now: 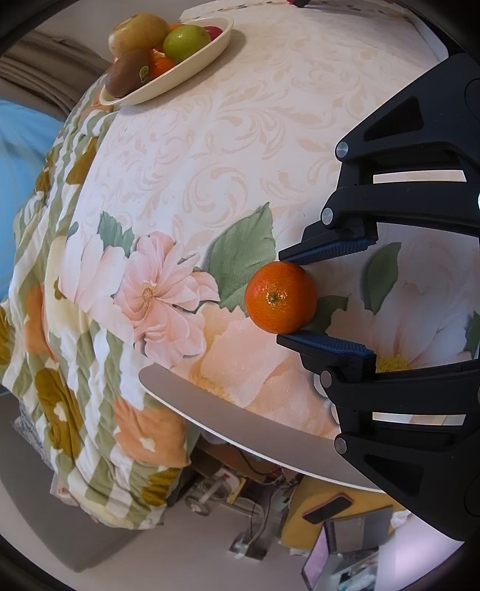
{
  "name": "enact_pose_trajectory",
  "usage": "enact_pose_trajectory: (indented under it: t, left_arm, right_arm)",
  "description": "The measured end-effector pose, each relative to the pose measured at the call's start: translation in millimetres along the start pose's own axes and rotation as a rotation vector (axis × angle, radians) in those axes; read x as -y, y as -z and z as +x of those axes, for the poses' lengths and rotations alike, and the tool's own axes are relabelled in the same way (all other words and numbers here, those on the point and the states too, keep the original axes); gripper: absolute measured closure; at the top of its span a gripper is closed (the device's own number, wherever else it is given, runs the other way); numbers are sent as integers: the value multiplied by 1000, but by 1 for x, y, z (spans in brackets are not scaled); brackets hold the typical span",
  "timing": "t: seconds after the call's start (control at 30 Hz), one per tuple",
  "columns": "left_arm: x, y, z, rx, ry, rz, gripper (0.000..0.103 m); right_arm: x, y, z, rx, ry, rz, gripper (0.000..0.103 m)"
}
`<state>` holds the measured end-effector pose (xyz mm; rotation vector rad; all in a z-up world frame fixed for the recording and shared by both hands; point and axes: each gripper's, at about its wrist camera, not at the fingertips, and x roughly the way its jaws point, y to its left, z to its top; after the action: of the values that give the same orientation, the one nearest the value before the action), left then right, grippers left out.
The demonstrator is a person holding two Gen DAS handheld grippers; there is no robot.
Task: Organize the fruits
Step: 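Close the right tool on the second red cherry tomato while the left tool lifts the tangerine, then carry the tangerine into the bowl and open the left tool while the right tool carries the tomato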
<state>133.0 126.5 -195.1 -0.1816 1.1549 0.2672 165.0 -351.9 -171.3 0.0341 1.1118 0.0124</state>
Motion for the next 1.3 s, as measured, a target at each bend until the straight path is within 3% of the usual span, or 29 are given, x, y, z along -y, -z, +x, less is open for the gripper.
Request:
enact_pose_trajectory:
  t: [0.07,0.13,0.43,0.77,0.97,1.3]
  left_arm:
    - [2,1,-1,0,1,-1,59]
    - [4,2,-2,-2,7,-3,59]
    - [16,-1,-20,33,8,4,59]
    - [46,-18,-83,95,64,4,59]
    - [81,-39,-114,149,109,81,59]
    - [147,-84,-97,146,248,216,59]
  right_arm:
    - [1,-5,2,-5,11,-7,70]
    - [3,-7,3,-9,6,-6,75]
    - [0,-9,-4,6,-22,-31,75]
    - [-18,-29,-47,56,-113,-104,75]
    - [-40,-46,-76,107,-181,-173,75]
    - [-75,-68,-76,133,-228,-198,75]
